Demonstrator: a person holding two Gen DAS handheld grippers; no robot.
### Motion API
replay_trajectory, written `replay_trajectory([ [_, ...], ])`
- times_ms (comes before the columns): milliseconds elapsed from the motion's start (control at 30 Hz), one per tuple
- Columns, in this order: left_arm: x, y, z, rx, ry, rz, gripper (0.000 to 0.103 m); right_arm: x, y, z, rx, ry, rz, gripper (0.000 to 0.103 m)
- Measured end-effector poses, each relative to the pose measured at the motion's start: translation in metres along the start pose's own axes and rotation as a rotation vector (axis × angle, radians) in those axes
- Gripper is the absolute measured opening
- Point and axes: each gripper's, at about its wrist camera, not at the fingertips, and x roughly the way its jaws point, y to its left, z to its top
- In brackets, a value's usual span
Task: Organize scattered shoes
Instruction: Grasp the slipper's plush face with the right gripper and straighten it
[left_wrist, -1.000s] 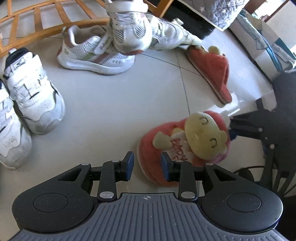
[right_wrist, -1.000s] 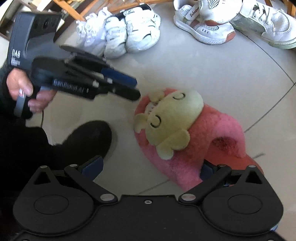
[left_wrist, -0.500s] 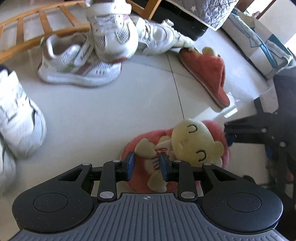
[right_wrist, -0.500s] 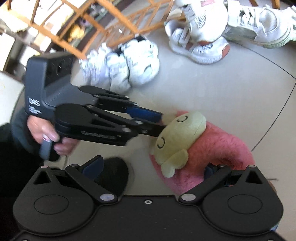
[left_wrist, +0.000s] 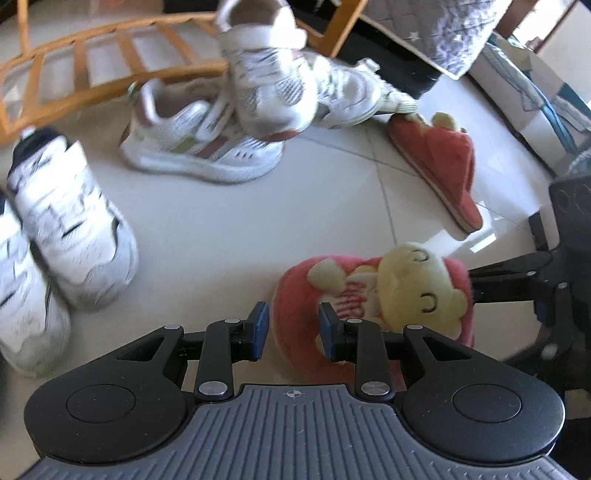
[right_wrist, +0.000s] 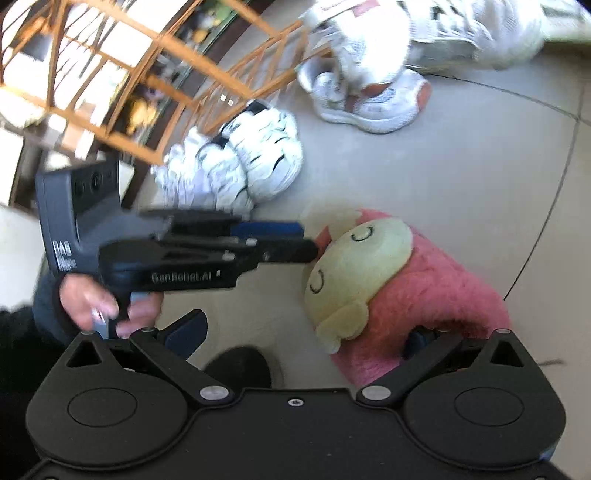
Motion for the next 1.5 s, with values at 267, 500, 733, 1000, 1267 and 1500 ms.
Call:
replay_trajectory([
  [267,0.000,0.003,-0.003,-0.013,0.001,0.004,0.032,0.005,-0.026,-0.004,0.189,-0.032,0.017,0.082],
  [500,-0.001,0.006,-0.003,-0.011,0.003,0.012,0.032,0.006,-0.036,-0.007,0.281,-0.084,0.032,0.042],
  [733,-0.002,0.006,-0.002,-0.015,-0.005,0.013,0.034,0.001,-0.044,-0.013,0.390,-0.150,0.096,0.039],
  [1000,-0.004,0.003,0.003,-0.027,-0.020,-0.010,0.038,-0.019,-0.059,-0.017,0.526,-0.323,0.170,0.038],
  [1267,0.009,-0.013,0.005,0.014,0.000,-0.036,0.038,-0.011,-0.067,-0.015,0.572,-0.320,0.120,0.039],
  [1500,0.017,-0.021,0.005,0.040,0.009,-0.034,0.037,-0.009,-0.055,-0.009,0.468,-0.250,0.045,0.051],
])
